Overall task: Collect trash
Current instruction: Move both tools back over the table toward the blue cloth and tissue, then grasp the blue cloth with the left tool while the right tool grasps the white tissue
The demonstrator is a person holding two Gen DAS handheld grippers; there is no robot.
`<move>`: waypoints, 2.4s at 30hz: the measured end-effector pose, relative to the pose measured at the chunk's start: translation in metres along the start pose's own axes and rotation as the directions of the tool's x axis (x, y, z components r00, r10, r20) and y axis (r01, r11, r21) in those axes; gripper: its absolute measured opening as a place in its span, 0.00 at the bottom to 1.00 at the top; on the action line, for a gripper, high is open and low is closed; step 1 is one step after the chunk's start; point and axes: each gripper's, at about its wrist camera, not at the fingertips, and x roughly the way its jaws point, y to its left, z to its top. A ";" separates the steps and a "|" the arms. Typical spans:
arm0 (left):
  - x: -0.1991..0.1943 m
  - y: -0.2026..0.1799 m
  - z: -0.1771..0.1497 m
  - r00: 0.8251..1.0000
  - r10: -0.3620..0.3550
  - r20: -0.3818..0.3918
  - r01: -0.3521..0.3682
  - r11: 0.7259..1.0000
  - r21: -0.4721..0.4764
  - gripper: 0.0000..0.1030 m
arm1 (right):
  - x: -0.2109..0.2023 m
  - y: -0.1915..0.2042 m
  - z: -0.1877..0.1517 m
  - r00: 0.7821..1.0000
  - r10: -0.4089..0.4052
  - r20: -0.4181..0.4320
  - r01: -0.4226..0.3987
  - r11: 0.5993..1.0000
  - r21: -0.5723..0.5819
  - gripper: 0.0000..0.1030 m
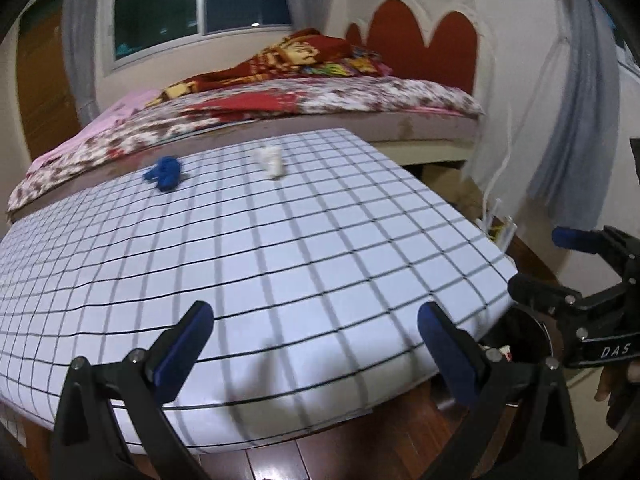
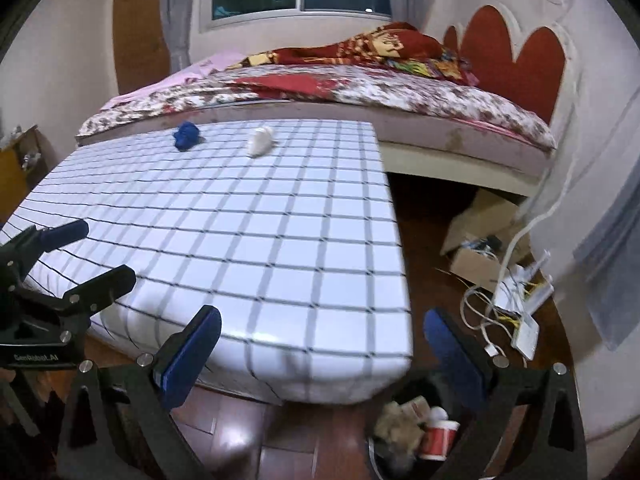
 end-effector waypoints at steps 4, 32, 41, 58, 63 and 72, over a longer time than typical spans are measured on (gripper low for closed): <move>-0.003 0.026 0.001 0.999 0.037 0.010 -0.037 0.999 -0.037 0.99 | 0.010 0.024 0.014 1.000 0.028 0.009 -0.027 0.999 -0.023 0.99; 0.164 0.210 0.113 0.995 0.095 -0.045 -0.100 0.985 -0.142 0.79 | 0.226 0.083 0.180 0.989 0.125 -0.079 -0.123 0.992 0.031 0.73; 0.225 0.219 0.138 0.993 0.086 -0.079 -0.094 0.991 -0.097 0.77 | 0.285 0.086 0.196 0.980 0.163 -0.116 -0.163 0.987 0.011 0.39; 0.213 0.212 0.125 0.993 0.035 -0.113 -0.045 0.995 -0.086 0.24 | 0.251 0.087 0.193 0.985 0.165 -0.056 -0.167 0.986 -0.030 0.26; 0.175 0.197 0.109 0.995 0.043 -0.090 -0.050 0.996 -0.072 0.24 | 0.218 0.087 0.179 0.987 0.157 -0.041 -0.159 0.986 -0.041 0.25; 0.119 0.172 0.080 0.996 -0.004 -0.087 -0.003 0.997 -0.078 0.24 | 0.148 0.091 0.141 0.987 0.161 -0.004 -0.161 0.986 -0.036 0.25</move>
